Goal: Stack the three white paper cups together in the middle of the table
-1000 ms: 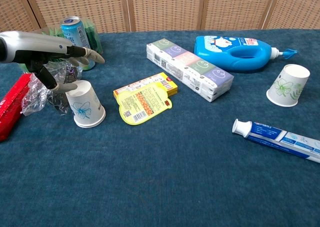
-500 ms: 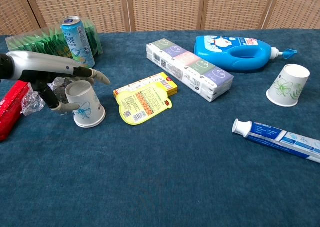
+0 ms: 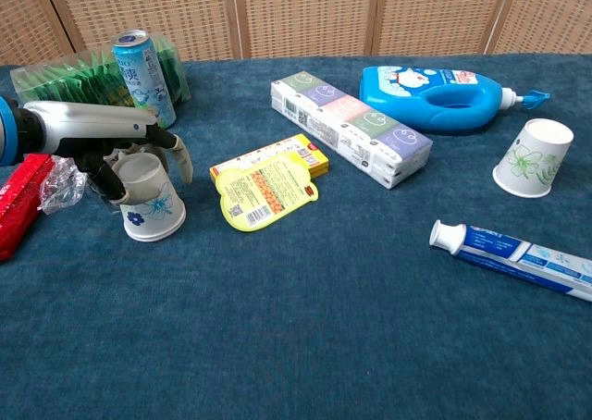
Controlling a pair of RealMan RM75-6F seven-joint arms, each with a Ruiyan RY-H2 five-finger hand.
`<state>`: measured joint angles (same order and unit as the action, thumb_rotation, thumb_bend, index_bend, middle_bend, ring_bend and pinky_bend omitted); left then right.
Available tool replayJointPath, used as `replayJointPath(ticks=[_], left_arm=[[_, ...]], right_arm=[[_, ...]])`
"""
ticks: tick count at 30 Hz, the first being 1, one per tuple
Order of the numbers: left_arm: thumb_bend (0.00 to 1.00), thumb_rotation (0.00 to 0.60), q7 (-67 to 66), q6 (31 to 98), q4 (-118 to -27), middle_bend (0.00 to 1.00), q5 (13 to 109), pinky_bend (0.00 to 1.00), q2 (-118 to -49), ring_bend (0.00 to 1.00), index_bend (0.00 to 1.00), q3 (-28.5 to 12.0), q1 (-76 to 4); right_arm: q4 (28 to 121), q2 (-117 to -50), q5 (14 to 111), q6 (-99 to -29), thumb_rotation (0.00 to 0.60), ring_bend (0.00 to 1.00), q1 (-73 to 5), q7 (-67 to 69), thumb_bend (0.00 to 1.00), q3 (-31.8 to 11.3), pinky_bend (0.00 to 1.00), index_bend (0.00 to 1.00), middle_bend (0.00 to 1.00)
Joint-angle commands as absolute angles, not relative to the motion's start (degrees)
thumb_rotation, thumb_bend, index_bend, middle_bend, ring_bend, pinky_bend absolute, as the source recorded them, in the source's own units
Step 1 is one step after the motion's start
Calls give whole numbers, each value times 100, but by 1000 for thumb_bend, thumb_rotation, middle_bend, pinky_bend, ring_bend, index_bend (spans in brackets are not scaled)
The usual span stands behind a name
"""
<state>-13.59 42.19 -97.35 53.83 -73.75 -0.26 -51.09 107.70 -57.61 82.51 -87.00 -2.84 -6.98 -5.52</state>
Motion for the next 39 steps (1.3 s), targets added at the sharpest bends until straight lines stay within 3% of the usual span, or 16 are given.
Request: replayJointPath(ticks=[1,19,39], left_arm=[[519,600,-1365,4208,-9761,235,5344,585,-7372,272,308,-57,-5123],[520,600,-627,3915,-10080,233,5414,585,-7286,272,313,-779,-5383],[513,600,-750,3907,-9325,227,5289,576,-8528,267,313,-1166,-6106]], right_arm=[[10769,-5754,8247,-8700,600,0,-283,-687,148,-555,118,0,0],[10799,-5732,8347,-8698,600,0,-298,-711,148,-546,118,0,0],[10817,-5633,8618,-8816,600,0,-239,-563,147,-477,118,0,0]])
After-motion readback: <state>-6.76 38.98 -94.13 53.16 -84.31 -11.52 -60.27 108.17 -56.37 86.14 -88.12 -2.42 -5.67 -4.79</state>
